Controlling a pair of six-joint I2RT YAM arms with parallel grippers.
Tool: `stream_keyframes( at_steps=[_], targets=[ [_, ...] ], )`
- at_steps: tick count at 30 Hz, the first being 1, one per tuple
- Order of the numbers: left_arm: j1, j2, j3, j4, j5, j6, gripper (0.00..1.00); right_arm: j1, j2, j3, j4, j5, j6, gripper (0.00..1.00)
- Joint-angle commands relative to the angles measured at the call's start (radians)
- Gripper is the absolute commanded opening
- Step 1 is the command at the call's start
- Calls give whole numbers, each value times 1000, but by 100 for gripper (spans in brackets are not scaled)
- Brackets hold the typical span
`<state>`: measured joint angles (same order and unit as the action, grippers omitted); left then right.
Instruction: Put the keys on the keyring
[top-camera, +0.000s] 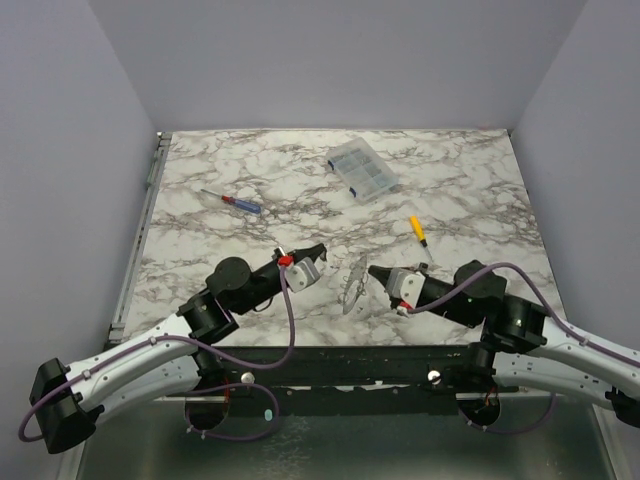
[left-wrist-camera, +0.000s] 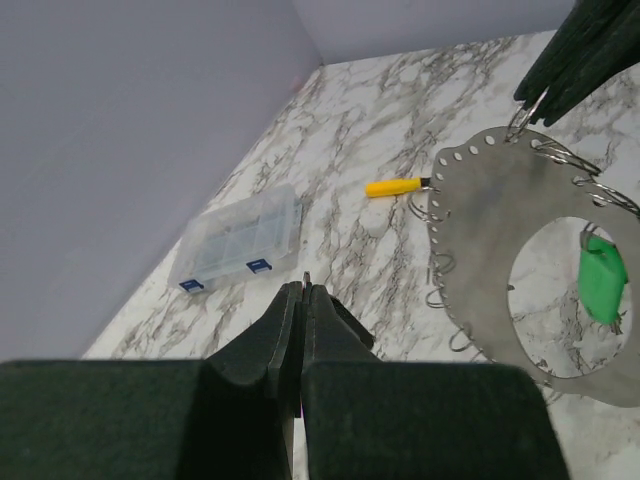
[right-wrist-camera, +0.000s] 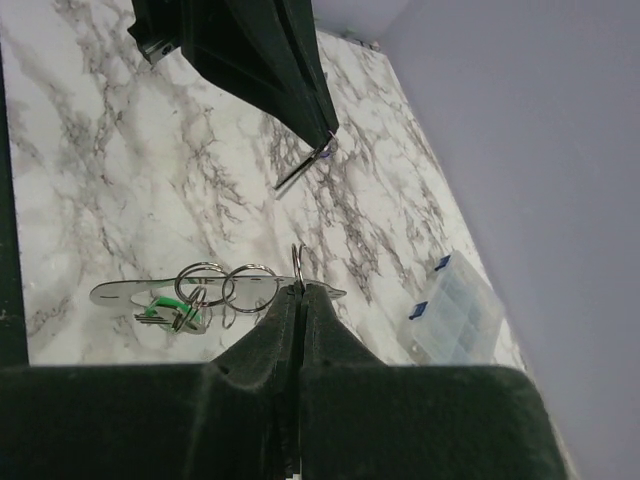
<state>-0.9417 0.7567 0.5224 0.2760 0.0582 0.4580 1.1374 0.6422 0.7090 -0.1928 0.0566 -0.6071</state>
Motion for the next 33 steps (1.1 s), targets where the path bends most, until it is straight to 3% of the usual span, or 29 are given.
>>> stream_keyframes(
  at_steps=[1, 6, 11, 18, 33],
  targets=[
    [5, -19, -21, 37, 80, 41, 0, 3, 15, -12, 66, 37, -141, 1],
    [16, -14, -30, 36, 123, 70, 0, 46, 16, -51, 124, 163, -263, 1],
    [18, -1, -35, 36, 152, 83, 0, 48, 32, -85, 158, 177, -272, 1],
    [18, 1, -48, 35, 161, 99, 0, 48, 28, -115, 247, 192, -235, 1],
    [18, 17, -40, 38, 235, 89, 0, 48, -22, -109, 230, 148, -115, 1]
  ],
)
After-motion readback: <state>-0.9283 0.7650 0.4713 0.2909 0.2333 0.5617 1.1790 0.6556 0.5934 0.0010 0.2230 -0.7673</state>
